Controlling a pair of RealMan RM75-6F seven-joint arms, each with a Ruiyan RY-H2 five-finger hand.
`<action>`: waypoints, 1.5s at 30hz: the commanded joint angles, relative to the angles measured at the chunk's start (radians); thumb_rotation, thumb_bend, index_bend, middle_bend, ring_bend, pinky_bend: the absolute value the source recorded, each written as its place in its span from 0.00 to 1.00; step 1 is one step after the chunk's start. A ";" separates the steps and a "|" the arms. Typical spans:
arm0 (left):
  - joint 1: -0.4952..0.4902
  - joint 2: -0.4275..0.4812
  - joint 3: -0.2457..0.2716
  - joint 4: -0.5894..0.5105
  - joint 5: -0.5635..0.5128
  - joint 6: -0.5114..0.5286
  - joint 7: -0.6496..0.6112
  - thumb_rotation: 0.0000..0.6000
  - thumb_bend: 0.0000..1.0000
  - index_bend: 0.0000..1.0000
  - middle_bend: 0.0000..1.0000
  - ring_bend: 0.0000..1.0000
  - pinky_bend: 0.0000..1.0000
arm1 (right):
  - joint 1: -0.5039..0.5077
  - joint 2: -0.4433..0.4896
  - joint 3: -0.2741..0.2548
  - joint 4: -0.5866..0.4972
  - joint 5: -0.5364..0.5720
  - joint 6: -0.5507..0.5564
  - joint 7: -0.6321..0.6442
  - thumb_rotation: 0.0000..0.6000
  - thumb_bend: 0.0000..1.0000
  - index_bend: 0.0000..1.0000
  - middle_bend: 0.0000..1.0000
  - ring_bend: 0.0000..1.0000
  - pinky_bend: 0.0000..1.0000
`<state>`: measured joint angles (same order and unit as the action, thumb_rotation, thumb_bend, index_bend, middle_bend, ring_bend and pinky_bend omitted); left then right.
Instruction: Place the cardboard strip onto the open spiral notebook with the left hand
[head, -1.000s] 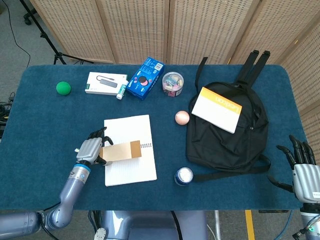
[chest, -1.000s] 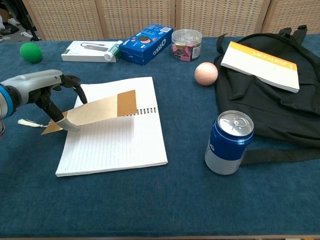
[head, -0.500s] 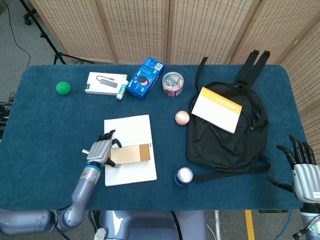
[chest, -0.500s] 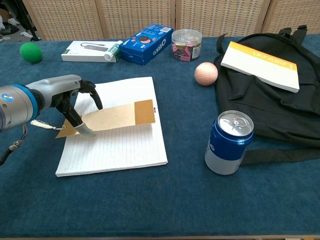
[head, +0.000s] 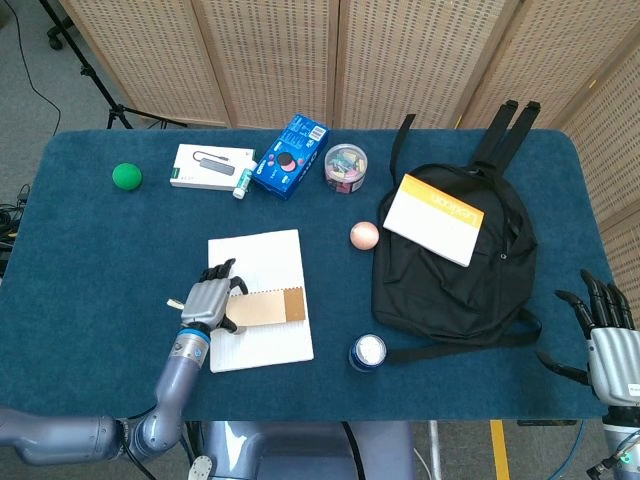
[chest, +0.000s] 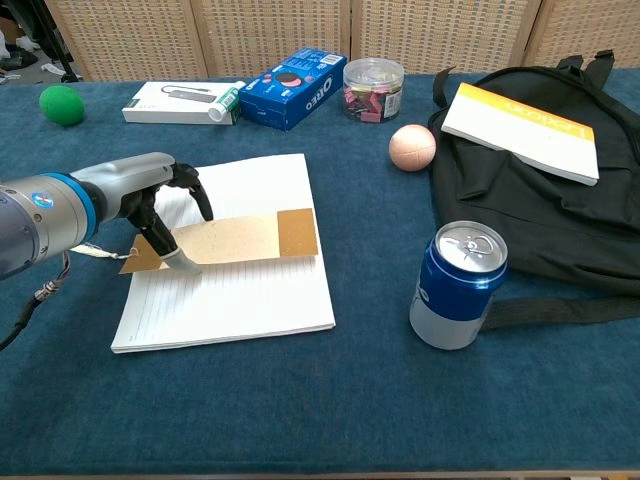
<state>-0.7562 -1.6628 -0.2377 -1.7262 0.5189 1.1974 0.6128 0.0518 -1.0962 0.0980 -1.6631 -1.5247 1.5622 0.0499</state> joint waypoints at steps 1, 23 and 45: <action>-0.001 -0.002 -0.001 -0.003 -0.001 -0.002 -0.002 1.00 0.01 0.51 0.00 0.00 0.00 | 0.000 0.001 -0.001 -0.001 -0.001 -0.002 -0.001 1.00 0.05 0.20 0.00 0.00 0.00; -0.018 -0.050 -0.015 -0.004 -0.052 0.048 0.052 1.00 0.01 0.51 0.00 0.00 0.00 | 0.000 0.007 -0.001 -0.006 -0.001 -0.002 0.006 1.00 0.05 0.20 0.00 0.00 0.00; -0.015 -0.043 -0.010 -0.002 -0.049 0.036 0.046 1.00 0.00 0.41 0.00 0.00 0.00 | 0.000 0.012 -0.003 -0.013 0.006 -0.011 0.004 1.00 0.05 0.20 0.00 0.00 0.00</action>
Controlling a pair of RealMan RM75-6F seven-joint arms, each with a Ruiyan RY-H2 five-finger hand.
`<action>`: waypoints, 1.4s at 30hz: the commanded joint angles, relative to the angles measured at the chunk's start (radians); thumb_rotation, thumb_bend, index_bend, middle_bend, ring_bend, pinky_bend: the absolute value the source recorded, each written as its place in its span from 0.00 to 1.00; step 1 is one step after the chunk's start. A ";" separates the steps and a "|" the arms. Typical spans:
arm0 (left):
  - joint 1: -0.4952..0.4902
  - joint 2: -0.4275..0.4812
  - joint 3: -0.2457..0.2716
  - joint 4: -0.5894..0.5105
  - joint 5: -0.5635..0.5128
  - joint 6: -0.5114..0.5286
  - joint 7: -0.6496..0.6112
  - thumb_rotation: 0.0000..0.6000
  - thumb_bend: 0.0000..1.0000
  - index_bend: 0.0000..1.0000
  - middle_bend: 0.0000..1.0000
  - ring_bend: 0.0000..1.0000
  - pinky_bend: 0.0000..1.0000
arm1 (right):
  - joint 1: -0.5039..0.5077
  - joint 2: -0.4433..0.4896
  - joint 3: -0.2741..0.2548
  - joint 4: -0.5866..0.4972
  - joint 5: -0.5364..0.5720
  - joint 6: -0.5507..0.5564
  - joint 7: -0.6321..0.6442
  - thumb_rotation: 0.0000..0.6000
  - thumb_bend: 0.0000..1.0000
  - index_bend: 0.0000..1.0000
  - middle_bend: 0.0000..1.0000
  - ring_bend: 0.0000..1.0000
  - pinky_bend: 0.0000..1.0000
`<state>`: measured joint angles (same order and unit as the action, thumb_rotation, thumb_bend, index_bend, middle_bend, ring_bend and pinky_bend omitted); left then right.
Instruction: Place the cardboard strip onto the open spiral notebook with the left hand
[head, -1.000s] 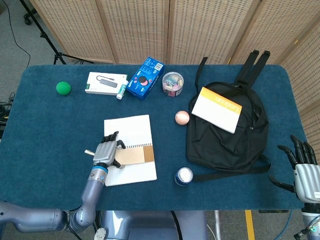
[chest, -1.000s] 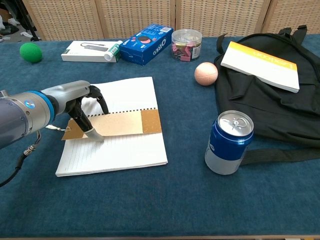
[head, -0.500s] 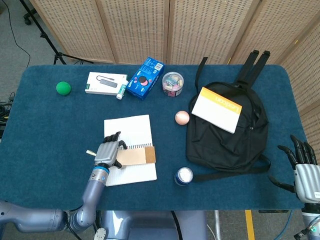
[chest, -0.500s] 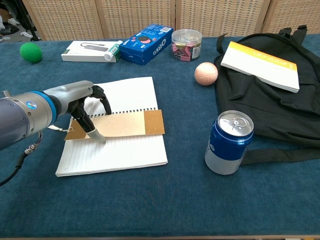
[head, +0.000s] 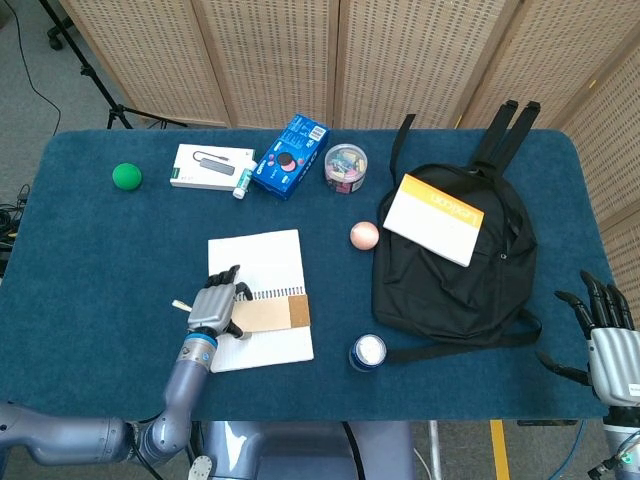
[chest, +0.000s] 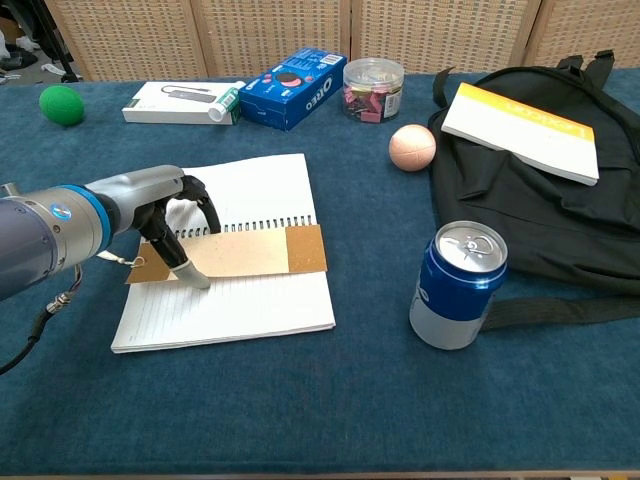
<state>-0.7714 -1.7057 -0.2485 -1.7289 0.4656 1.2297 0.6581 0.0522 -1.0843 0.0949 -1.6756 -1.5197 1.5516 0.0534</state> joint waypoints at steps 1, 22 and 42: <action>0.000 -0.001 0.001 0.001 0.004 0.004 0.000 1.00 0.00 0.40 0.00 0.00 0.00 | 0.000 0.001 0.001 0.000 0.001 0.000 0.000 1.00 0.05 0.20 0.00 0.00 0.00; 0.001 0.008 -0.005 -0.013 -0.001 0.001 -0.007 1.00 0.00 0.21 0.00 0.00 0.00 | 0.000 0.004 0.000 -0.004 0.003 -0.002 -0.002 1.00 0.05 0.20 0.00 0.00 0.00; 0.116 0.243 0.067 -0.100 0.284 0.011 -0.158 1.00 0.00 0.00 0.00 0.00 0.00 | 0.001 -0.002 -0.004 -0.002 -0.006 -0.003 -0.010 1.00 0.05 0.20 0.00 0.00 0.00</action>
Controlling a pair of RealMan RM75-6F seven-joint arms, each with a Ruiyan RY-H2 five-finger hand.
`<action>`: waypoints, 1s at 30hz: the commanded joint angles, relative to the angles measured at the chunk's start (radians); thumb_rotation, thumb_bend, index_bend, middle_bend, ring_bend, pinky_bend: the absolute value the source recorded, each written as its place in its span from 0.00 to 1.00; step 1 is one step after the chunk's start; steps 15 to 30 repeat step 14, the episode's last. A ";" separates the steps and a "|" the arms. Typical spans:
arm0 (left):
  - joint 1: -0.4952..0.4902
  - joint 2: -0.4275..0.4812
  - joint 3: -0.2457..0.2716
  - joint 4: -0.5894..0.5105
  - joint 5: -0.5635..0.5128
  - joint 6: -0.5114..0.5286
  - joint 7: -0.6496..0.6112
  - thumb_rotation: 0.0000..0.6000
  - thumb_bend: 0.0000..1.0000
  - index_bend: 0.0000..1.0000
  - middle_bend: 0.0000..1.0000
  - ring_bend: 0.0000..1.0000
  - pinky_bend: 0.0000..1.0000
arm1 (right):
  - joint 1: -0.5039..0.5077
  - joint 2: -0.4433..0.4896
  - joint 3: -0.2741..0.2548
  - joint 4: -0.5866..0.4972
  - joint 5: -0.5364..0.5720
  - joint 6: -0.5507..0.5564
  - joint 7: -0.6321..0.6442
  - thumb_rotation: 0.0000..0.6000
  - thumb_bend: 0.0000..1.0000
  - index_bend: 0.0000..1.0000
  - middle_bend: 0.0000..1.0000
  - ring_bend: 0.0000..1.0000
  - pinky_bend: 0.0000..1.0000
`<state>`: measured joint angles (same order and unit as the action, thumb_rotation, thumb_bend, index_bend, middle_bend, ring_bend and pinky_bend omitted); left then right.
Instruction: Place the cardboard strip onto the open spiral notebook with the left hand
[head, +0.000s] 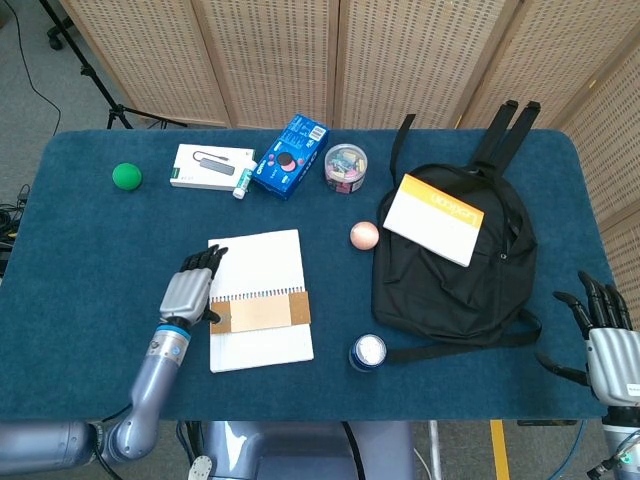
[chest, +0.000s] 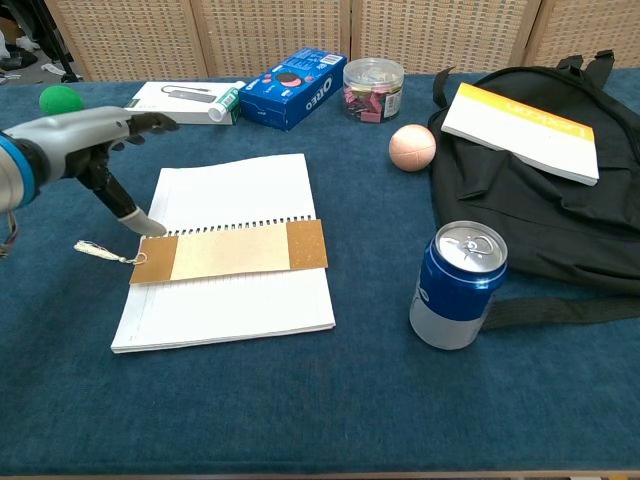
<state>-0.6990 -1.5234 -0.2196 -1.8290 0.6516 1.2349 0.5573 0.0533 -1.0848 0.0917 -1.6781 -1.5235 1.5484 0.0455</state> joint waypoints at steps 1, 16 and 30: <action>0.062 0.079 0.052 0.011 0.145 0.014 -0.086 1.00 0.00 0.00 0.00 0.00 0.00 | 0.000 -0.002 -0.001 0.001 -0.004 0.002 -0.004 1.00 0.05 0.20 0.00 0.00 0.00; 0.422 0.221 0.252 0.306 0.679 0.342 -0.650 1.00 0.00 0.00 0.00 0.00 0.00 | -0.002 -0.039 0.001 0.026 -0.039 0.042 -0.017 1.00 0.05 0.11 0.00 0.00 0.00; 0.422 0.221 0.252 0.306 0.679 0.342 -0.650 1.00 0.00 0.00 0.00 0.00 0.00 | -0.002 -0.039 0.001 0.026 -0.039 0.042 -0.017 1.00 0.05 0.11 0.00 0.00 0.00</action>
